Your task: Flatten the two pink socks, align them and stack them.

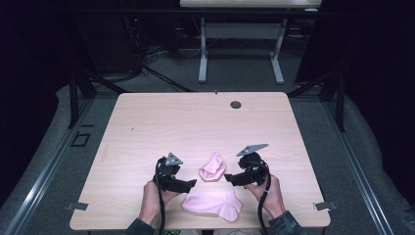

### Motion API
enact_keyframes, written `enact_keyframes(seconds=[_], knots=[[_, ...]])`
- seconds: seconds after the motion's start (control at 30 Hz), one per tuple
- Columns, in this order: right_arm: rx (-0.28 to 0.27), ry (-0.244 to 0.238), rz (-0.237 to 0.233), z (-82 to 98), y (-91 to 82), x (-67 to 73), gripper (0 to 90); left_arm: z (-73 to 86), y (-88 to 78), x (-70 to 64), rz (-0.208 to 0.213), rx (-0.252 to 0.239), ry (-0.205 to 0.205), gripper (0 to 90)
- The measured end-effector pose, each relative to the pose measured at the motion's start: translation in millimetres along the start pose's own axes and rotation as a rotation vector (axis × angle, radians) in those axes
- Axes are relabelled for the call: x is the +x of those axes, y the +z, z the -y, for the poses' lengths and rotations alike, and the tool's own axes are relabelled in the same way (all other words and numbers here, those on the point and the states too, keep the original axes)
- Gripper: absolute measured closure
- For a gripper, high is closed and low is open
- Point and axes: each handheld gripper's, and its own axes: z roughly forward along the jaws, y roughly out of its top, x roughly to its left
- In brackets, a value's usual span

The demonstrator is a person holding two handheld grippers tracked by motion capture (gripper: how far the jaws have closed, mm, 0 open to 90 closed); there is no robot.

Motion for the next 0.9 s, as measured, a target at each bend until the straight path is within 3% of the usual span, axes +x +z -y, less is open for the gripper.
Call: enact_keyframes(seconds=[0.13, 0.17, 0.33, 0.4, 0.47, 0.53, 0.67, 0.9], knots=[[0.020, -0.014, -0.002, -12.2, 9.1, -4.7, 18.0, -7.6, 7.8, 3.8, 0.012, 0.010, 0.008, 10.9], [0.032, -0.017, 0.000, -15.9, 12.2, -6.2, 16.0, -9.2, 10.8, 5.4, 0.029, 0.018, 0.005, 10.5], [0.096, -0.020, -0.020, -30.3, 33.0, -12.8, 7.5, -12.4, 23.4, 8.6, 0.035, 0.052, 0.007, 7.6], [0.100, -0.016, -0.026, -32.4, 36.6, -13.7, 8.9, -13.4, 29.3, 10.6, 0.043, 0.068, 0.003, 8.2], [0.118, -0.009, -0.040, -37.5, 45.9, -16.0, 15.9, -14.5, 35.5, 12.3, 0.038, 0.060, -0.016, 18.9], [0.108, 0.006, -0.047, -38.5, 48.7, -15.9, 19.2, -15.1, 37.7, 12.7, 0.045, 0.057, -0.025, 17.5], [0.121, 0.005, -0.053, -46.0, 56.9, -18.4, 29.9, -16.2, 42.6, 12.0, 0.058, 0.063, -0.020, 23.1], [0.154, 0.018, -0.052, -49.0, 67.1, -15.4, 62.9, -16.4, 46.1, 12.5, 0.062, 0.072, -0.008, 27.4]])
